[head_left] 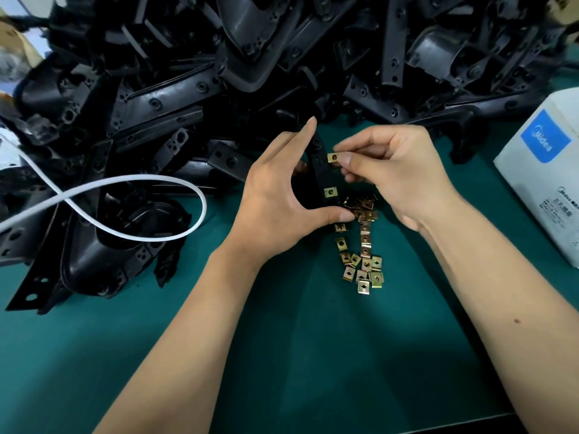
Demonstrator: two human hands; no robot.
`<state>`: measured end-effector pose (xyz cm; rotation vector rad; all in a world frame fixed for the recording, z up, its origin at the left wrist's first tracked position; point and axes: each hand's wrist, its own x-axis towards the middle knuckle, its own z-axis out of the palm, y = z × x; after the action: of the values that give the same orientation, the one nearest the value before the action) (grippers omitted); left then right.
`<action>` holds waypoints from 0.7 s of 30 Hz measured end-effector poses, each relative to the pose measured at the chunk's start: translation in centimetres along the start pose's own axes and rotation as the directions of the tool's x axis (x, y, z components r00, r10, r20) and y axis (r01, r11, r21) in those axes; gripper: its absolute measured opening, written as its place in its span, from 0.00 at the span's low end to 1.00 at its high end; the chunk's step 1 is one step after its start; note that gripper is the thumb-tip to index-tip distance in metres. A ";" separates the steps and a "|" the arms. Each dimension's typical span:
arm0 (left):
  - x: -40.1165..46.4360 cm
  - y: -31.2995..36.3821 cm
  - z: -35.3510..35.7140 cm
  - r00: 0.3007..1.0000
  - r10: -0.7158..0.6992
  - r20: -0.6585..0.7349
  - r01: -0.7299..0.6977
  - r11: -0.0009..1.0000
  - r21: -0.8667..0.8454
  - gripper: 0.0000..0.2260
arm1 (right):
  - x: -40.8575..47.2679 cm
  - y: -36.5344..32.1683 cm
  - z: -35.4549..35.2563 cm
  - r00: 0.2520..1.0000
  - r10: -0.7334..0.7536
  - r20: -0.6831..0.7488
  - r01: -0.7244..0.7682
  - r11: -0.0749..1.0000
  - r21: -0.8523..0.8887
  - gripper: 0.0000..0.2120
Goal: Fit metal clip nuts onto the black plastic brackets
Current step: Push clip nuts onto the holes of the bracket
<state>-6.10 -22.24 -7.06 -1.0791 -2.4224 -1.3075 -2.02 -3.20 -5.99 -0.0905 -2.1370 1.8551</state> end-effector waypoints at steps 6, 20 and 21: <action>0.0 -0.1 -0.1 1.000 0.003 0.002 -0.003 1.000 0.004 0.53 | -0.1 -0.2 0.0 0.999 0.046 0.013 -0.046 0.999 0.018 0.08; 0.1 0.1 0.2 1.000 0.004 0.011 -0.004 1.000 -0.009 0.53 | -0.1 -0.6 0.3 0.985 0.166 -0.054 -0.153 0.970 0.189 0.12; 0.1 0.1 0.2 1.000 0.005 0.010 -0.005 1.000 -0.007 0.53 | -0.2 -0.7 0.3 0.986 0.162 -0.045 -0.151 0.970 0.188 0.12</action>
<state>-6.03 -22.04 -7.08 -1.0949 -2.4227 -1.3134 -1.82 -3.63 -5.39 -0.2775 -1.9576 2.1025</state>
